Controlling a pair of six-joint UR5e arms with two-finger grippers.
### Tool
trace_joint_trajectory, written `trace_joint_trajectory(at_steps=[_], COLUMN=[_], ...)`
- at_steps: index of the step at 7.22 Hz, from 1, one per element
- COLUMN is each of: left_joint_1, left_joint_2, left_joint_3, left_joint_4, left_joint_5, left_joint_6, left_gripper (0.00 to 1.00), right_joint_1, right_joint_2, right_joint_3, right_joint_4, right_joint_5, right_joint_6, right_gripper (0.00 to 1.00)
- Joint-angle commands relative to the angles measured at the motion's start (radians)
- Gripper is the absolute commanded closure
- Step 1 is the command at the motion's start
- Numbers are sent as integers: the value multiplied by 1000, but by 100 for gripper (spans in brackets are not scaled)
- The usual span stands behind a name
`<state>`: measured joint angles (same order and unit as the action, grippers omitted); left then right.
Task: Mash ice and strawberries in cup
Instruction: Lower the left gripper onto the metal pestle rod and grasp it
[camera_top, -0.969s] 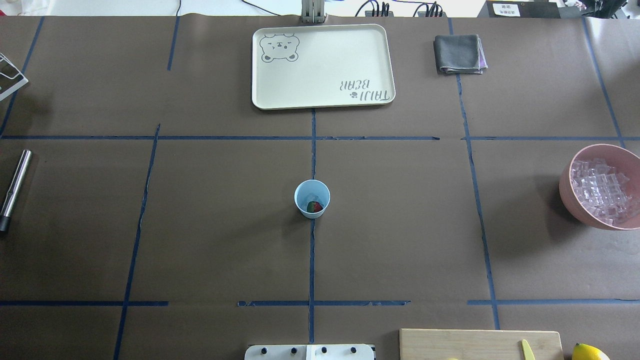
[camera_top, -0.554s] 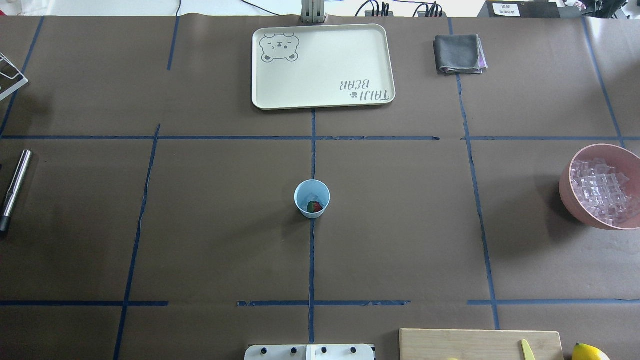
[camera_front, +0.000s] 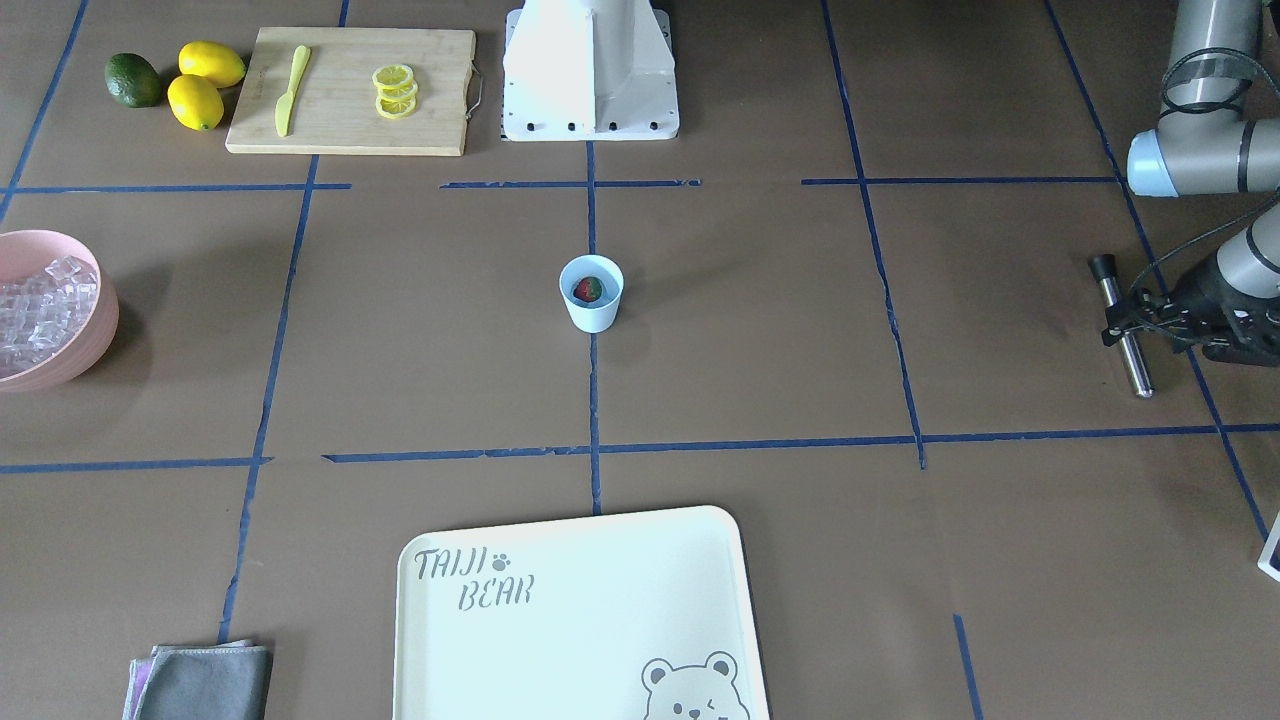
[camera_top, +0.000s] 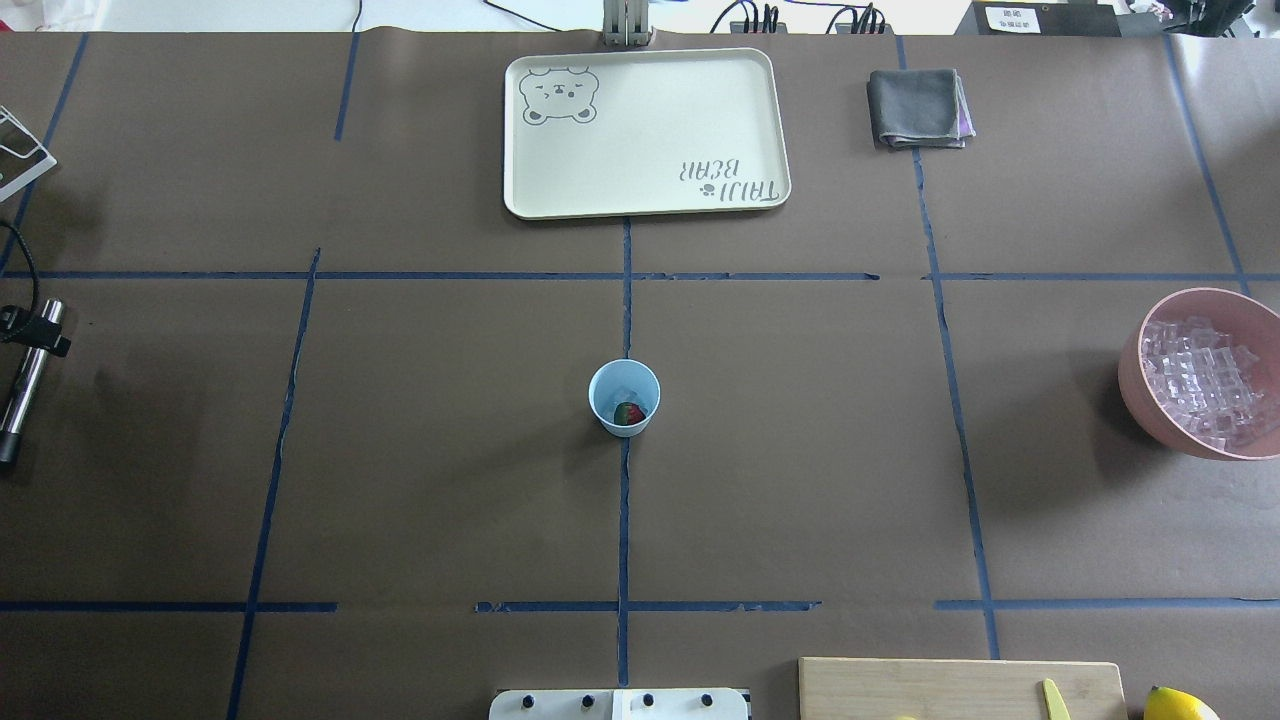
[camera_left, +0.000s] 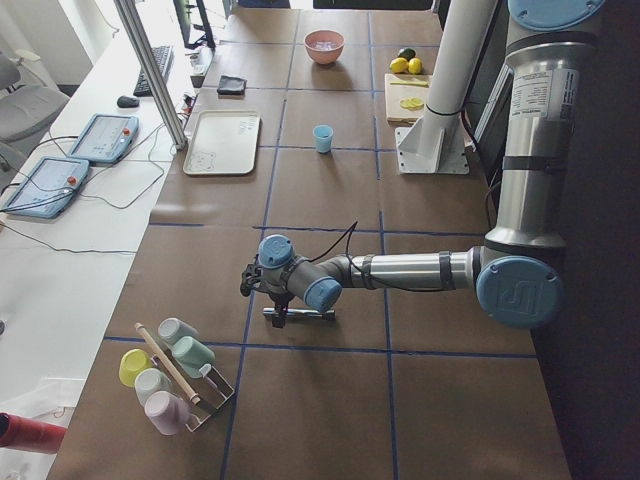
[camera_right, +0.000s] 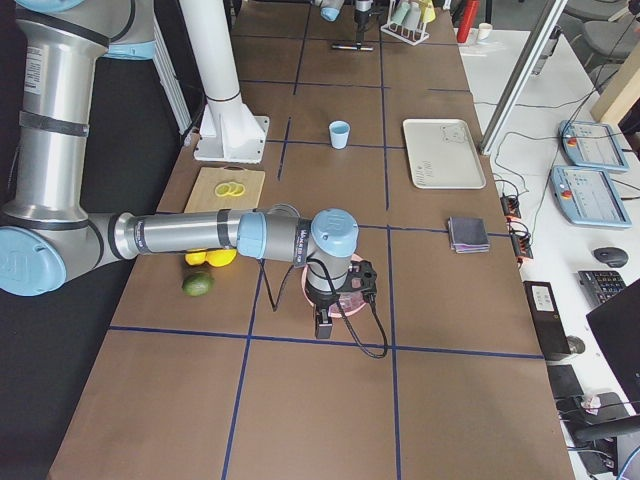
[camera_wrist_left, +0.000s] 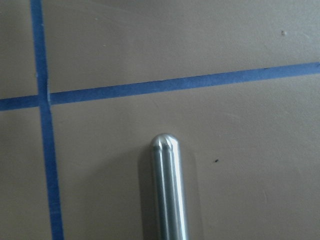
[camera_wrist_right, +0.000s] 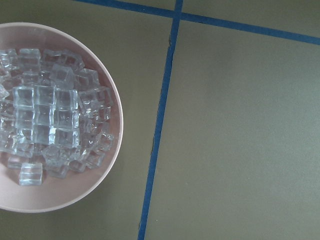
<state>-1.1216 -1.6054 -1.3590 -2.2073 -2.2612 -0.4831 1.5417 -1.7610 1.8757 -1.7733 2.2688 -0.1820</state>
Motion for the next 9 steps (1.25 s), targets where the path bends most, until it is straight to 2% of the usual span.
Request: trace_joint_trajectory(at_steps=[1, 2, 3, 4, 5, 6, 9], left_joint_1=[11, 16, 22, 22, 22, 20, 13], left_joint_2=[-14, -14, -14, -16, -14, -11, -13], left_joint_3=[37, 37, 35, 35, 34, 29, -17], left_joint_4=[-22, -20, -20, -20, -20, -20, -11], left_joint_5=[2, 3, 3, 3, 5, 6, 11], left_joint_6=[1, 3, 1, 3, 7, 11, 9], left_gripper=[0, 0, 9, 66, 92, 99, 100], right_joint_1=[0, 0, 0, 0, 0, 0, 0], right_joint_2=[0, 0, 0, 0, 0, 0, 0], right_joint_3=[-1, -1, -1, -1, -1, -1, 0], right_joint_4=[0, 0, 0, 0, 0, 0, 0], right_joint_5=[0, 0, 0, 0, 0, 0, 0], right_joint_6=[-1, -1, -1, -1, -1, -1, 1], right_gripper=[0, 0, 0, 0, 0, 0, 0])
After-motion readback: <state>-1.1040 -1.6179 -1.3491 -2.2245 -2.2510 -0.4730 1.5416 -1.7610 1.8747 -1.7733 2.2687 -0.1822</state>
